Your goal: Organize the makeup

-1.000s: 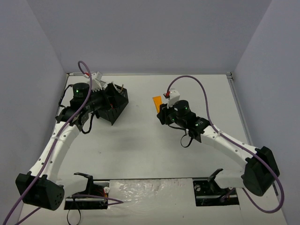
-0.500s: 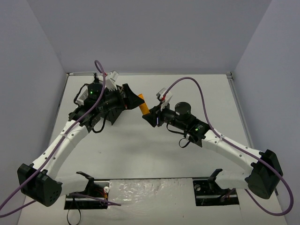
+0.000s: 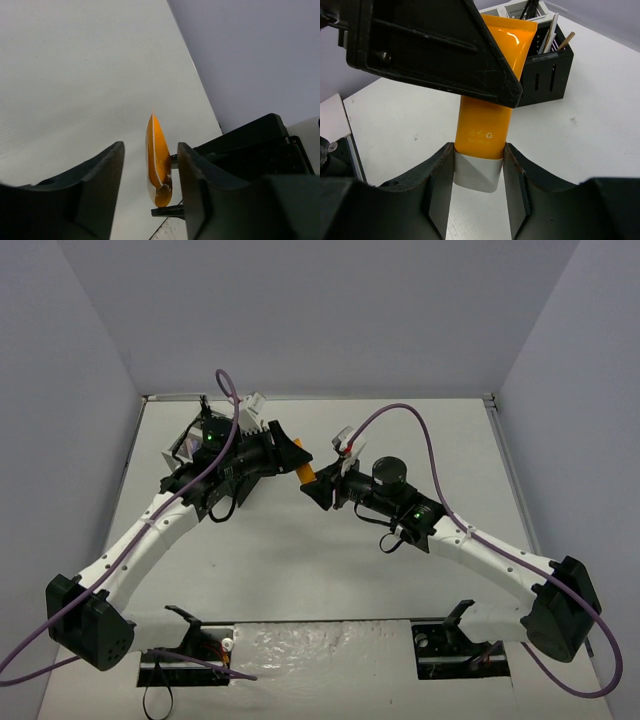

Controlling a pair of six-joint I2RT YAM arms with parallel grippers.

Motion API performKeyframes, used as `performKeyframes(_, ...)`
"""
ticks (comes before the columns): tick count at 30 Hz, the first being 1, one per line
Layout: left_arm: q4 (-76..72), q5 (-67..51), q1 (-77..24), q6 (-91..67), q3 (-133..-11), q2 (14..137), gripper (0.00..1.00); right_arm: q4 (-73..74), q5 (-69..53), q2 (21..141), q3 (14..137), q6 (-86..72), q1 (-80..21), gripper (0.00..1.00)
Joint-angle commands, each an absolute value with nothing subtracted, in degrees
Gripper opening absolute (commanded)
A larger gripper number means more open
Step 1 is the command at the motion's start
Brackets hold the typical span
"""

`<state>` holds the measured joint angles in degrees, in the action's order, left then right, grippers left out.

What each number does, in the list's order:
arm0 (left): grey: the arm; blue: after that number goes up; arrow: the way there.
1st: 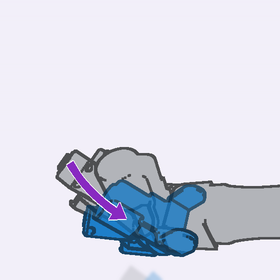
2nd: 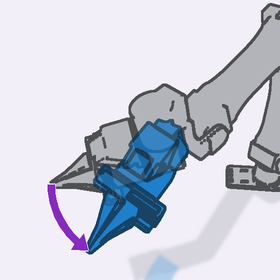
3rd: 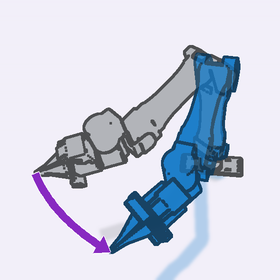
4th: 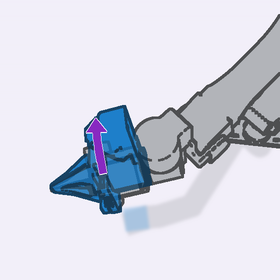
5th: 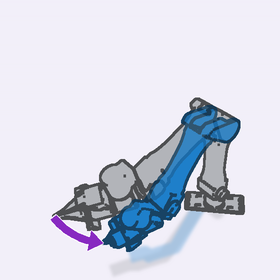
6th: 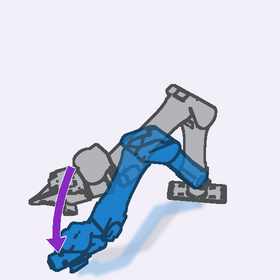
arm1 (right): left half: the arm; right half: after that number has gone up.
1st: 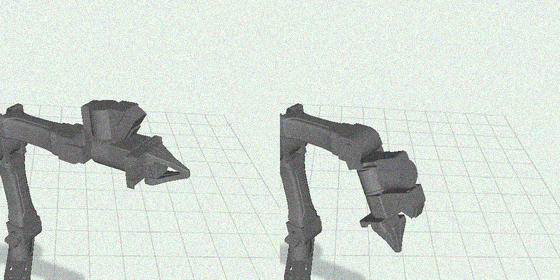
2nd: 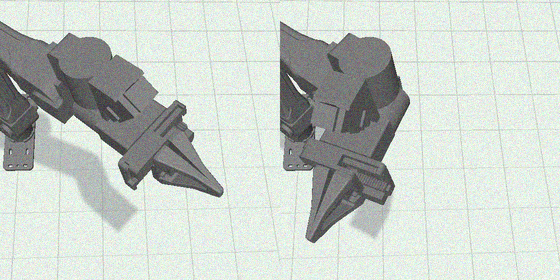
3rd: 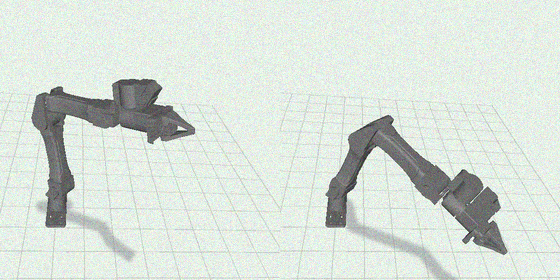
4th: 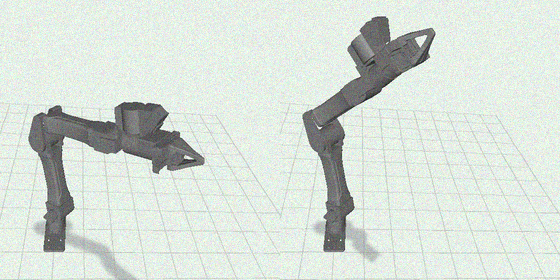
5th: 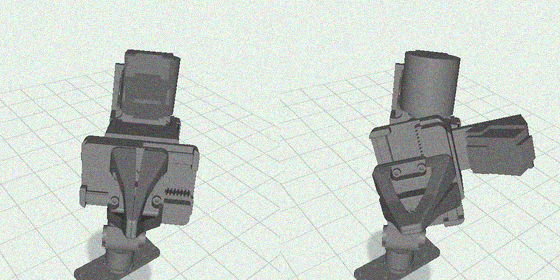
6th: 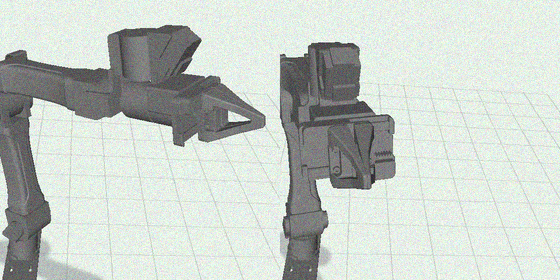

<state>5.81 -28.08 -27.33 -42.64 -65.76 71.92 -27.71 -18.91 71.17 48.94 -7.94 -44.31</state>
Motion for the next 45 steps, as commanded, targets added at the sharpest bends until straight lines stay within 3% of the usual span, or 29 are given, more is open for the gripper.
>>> performKeyframes(1,0.88,-27.42,-27.86,-41.93,-67.33,70.4,0.33,-34.54,-18.99,70.93,49.75,-8.79,-44.65,0.05)
performKeyframes(6,1.83,-26.73,-27.86,-40.27,-67.41,70.05,0.05,-34.19,-18.29,71.27,50.27,-8.96,-44.65,0.19)
performKeyframes(8,2.03,-26.73,-27.79,-39.9,-67.31,69.92,0.01,-34.01,-17.36,71.49,50.52,-9.34,-44.65,0.26)
performKeyframes(10,2.11,-26.27,-27.86,-39.35,-67.24,69.7,0.01,-33.47,-16.6,71.72,50.89,-9.49,-44.65,0.42)
performKeyframes(13,4.23,-23.72,-27.7,-35.03,-68.37,69.68,0.01,-31.61,-13.5,71.65,51.33,-9.65,-44.66,0.82)
performKeyframes(14,7.08,-22.39,-27.62,-33.5,-69.15,69.97,0.01,-31.42,-12.53,71.01,51.05,-9.74,-44.58,0.91)
performKeyframes(16,10.04,-18.74,-27.51,-29.29,-71.1,70.41,0.01,-30.59,-9.77,70.15,50.36,-9.71,-44.51,0.98)
performKeyframes(23,10.12,-5.31,-20.62,-16.06,-74.04,71.11,0.01,-25.18,-0.51,62.34,45.42,-7.65,-42.31,1.0)
performKeyframes(29,0.93,-4.59,-11.74,-11.94,-71.5,73.8,0.0,-24.33,-2.43,55.61,40.18,-8.86,-36.29,1.0)
performKeyframes(45,-10.83,-6.82,-6.86,-11.2,-62.39,81.26,0.0,-22.18,-2.9,51.44,36.42,-8.09,-34.04,1.0)
